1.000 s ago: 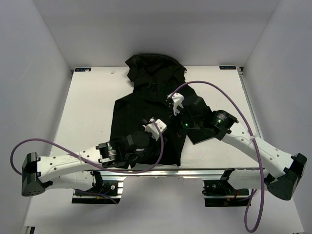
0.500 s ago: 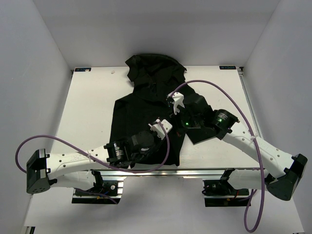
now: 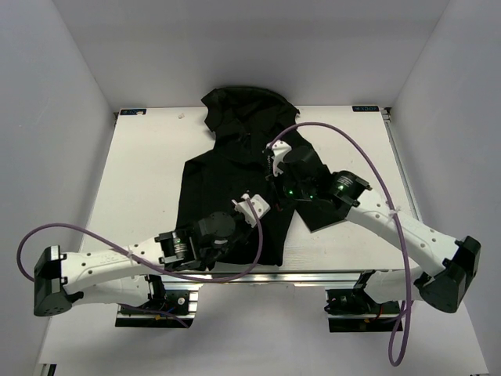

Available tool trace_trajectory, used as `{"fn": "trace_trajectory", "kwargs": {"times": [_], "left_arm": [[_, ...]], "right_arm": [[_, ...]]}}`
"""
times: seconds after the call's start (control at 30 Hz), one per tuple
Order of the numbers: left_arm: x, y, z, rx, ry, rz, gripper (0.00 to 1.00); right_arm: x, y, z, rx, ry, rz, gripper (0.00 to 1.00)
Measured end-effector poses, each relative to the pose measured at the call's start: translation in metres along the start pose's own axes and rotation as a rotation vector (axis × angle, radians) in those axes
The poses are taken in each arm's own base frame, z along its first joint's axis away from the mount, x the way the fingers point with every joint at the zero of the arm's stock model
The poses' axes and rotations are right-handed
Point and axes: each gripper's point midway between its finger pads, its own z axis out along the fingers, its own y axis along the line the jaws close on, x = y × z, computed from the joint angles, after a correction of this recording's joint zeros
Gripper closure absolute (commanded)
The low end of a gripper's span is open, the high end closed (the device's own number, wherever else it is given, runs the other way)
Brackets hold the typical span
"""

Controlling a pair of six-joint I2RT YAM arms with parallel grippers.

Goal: Zip up the jacket

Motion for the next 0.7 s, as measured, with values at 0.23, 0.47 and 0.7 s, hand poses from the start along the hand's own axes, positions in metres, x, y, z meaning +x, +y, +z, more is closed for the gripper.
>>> {"fn": "trace_trajectory", "kwargs": {"times": [0.23, 0.47, 0.7], "left_arm": [[-0.007, 0.002, -0.014, 0.016, -0.019, -0.073, 1.00], [0.013, -0.004, -0.022, 0.027, 0.081, -0.188, 1.00], [0.032, -0.005, -0.040, 0.007, 0.167, -0.416, 1.00]], "right_arm": [[-0.011, -0.044, 0.027, 0.238, -0.024, -0.024, 1.00], [-0.036, -0.102, 0.070, 0.388, -0.079, -0.026, 1.00], [-0.078, -0.198, 0.129, 0.512, -0.131, 0.026, 1.00]]}}
